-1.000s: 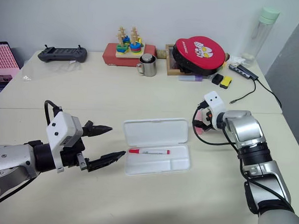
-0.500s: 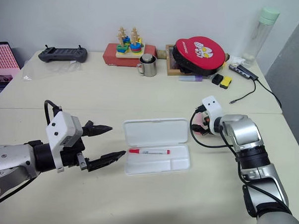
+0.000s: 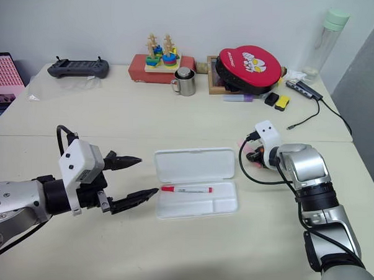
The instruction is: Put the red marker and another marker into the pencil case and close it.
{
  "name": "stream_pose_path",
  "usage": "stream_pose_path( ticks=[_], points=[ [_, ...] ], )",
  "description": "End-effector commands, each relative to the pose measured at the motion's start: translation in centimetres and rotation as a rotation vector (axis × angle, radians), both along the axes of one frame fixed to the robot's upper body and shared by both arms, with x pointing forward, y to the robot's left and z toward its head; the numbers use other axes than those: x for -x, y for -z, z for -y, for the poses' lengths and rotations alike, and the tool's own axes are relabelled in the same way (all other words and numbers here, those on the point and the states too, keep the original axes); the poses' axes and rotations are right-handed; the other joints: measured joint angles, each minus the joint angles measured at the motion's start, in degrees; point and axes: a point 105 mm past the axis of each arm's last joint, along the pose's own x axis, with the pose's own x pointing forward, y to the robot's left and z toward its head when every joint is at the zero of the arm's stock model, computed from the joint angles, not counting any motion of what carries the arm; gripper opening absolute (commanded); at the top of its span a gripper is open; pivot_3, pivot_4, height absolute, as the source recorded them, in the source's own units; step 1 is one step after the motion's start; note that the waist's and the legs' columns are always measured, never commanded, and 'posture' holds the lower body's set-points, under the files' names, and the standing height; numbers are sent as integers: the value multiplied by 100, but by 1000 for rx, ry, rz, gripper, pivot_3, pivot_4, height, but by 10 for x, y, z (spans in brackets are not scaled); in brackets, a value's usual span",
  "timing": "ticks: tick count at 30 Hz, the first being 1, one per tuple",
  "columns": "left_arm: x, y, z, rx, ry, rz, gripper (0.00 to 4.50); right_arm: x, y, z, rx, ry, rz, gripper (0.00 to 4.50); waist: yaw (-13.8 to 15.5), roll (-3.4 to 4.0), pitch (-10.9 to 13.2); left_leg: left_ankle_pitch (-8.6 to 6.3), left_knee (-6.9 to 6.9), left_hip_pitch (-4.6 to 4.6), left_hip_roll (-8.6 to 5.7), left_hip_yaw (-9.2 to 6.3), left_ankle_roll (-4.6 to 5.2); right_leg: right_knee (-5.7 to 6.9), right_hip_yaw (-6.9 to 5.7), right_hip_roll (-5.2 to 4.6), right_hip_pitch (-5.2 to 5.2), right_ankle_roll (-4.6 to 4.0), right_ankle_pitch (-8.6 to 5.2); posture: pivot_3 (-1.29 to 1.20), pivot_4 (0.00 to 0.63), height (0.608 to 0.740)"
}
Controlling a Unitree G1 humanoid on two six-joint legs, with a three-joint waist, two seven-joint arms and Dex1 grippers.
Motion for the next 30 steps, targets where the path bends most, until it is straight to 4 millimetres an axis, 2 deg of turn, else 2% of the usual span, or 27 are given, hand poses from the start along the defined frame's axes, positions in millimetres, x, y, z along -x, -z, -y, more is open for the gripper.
stream_pose_path(
  ticks=[1, 8, 12, 16, 21, 26, 28, 30],
  points=[
    [0, -6, 3, -2, 9, 42, 4500, 0, -7, 5, -10, 10, 24, 1080, 0, 0, 0, 0, 0, 0, 0, 0, 0, 0, 0, 0, 0, 0, 0, 0, 150, 740],
    [0, -7, 2, -2, 5, 44, 4500, -4, -21, 18, -2, 22, 86, 1080, 4, 0, 0, 0, 1, -1, -1, 0, 0, 1, 0, 0, 0, 0, 0, 0, 150, 740],
    [9, -5, 3, 8, 27, 10, 4500, 1, -51, 28, -13, -57, 179, 1080, 3, 1, 0, 0, 0, -1, -1, 1, 0, 0, 0, 0, 0, 0, 0, 0, 150, 740],
    [21, 1, -9, -30, 19, -43, 4500, 21, -63, 38, 56, -202, 187, 1080, 3, 1, 1, -1, -1, -2, 2, 2, 2, -9, -1, 0, 0, 0, 0, 0, 150, 740],
    [23, 0, -19, -43, -11, -56, 4500, 41, -77, 48, 115, -318, 190, 1080, 8, 1, 1, -12, -1, -3, 3, 4, 22, -11, -4, 0, 4, 1, -1, 0, 150, 740],
    [25, 7, -21, -83, 0, -81, 4500, 77, -86, 37, 117, -604, 160, 1080, 8, 2, 1, -14, 3, 6, 5, 10, 26, -8, -1, 0, 13, 1, 0, 0, 150, 740],
    [23, 9, -24, -104, -7, -78, 4500, 83, -85, 29, 85, -641, 146, 1080, -4, 2, 1, -14, 2, 9, 7, 12, 26, -7, 0, 2, 14, 1, 0, 0, 150, 740],
    [21, 9, -25, -107, -6, -73, 4500, 105, -80, 17, 60, -774, 102, 1080, 8, 2, 1, -14, 2, 11, 19, 17, 26, -9, 1, 12, 15, -5, 4, 0, 150, 740]
  ],
)
